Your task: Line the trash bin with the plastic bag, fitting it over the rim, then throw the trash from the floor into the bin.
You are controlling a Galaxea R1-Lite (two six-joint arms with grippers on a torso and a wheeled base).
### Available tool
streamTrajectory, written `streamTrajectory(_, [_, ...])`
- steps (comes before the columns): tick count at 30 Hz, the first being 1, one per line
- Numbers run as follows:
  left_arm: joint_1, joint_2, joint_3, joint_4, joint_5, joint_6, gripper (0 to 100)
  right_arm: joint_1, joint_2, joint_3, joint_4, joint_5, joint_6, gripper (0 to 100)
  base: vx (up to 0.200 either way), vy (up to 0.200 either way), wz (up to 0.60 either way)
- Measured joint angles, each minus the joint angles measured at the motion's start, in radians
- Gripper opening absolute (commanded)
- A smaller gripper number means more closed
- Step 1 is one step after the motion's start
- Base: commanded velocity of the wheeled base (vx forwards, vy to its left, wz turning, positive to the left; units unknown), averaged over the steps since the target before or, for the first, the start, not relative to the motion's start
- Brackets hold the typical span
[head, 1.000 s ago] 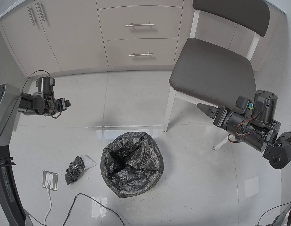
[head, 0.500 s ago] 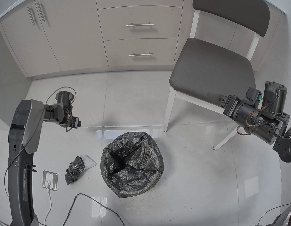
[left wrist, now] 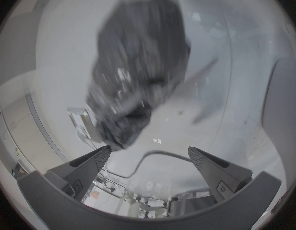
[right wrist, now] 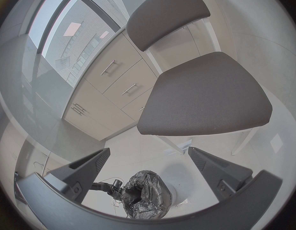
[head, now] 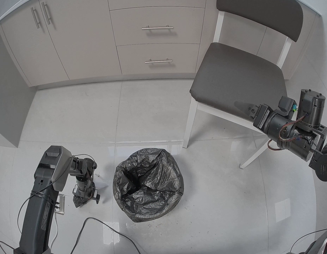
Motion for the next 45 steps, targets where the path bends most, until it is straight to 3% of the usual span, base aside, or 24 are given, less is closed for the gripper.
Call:
streamTrajectory(8, [0.020, 0.069, -0.001, -0.032, -0.041, -0.125, 100, 0.001, 0.006, 0.010, -0.005, 0.001, 0.001, 100, 0.000, 0.000, 0.00])
streamTrajectory(20, [0.021, 0.054, 0.000, -0.034, 0.027, -0.125, 100, -0.012, 0.024, 0.008, -0.006, 0.002, 0.001, 100, 0.000, 0.000, 0.00])
streamTrajectory(26, [0.017, 0.014, -0.001, -0.041, 0.026, -0.100, 100, -0.046, 0.066, -0.004, -0.040, 0.002, 0.053, 100, 0.000, 0.000, 0.00])
streamTrajectory(34, [0.018, 0.004, -0.001, -0.173, 0.002, 0.081, 100, -0.074, 0.087, -0.004, -0.059, 0.054, 0.074, 100, 0.000, 0.000, 0.00])
streamTrajectory(45, [0.013, 0.018, 0.000, -0.239, 0.000, 0.102, 100, -0.094, 0.080, 0.006, -0.061, 0.076, 0.077, 100, 0.000, 0.000, 0.00])
